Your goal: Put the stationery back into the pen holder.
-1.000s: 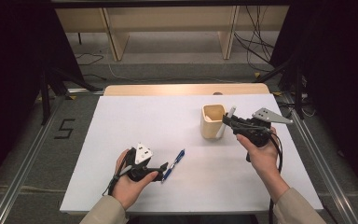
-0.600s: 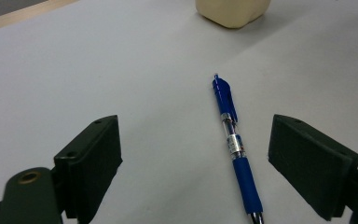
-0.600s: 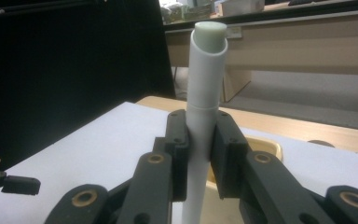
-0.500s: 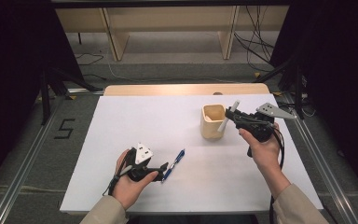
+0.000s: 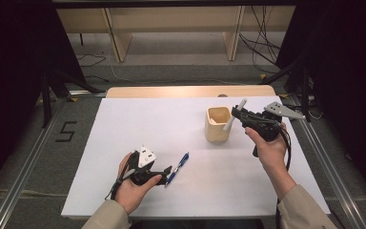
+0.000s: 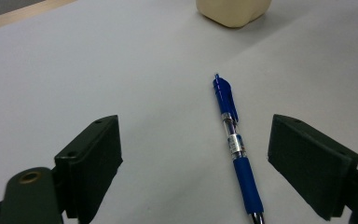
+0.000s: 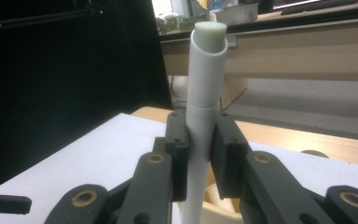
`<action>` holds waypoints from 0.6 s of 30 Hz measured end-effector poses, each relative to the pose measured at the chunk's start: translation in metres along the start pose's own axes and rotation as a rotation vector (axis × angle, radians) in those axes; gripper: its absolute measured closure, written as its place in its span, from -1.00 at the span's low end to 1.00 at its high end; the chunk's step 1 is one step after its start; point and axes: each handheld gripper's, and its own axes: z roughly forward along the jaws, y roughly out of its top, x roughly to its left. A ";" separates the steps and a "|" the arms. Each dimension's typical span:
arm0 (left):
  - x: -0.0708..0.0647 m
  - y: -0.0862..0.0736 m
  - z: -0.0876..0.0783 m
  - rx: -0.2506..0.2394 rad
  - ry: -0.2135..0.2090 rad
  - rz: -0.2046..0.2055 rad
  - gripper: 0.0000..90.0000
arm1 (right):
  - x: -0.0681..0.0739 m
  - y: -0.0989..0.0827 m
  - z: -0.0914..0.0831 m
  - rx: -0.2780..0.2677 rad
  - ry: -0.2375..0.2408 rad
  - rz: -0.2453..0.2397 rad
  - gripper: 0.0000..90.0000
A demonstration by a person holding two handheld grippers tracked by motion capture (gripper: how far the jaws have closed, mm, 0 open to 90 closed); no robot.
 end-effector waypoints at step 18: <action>-0.001 0.000 0.000 -0.001 -0.005 -0.004 -0.62 | -0.003 0.007 0.003 -0.037 -0.015 0.002 0.74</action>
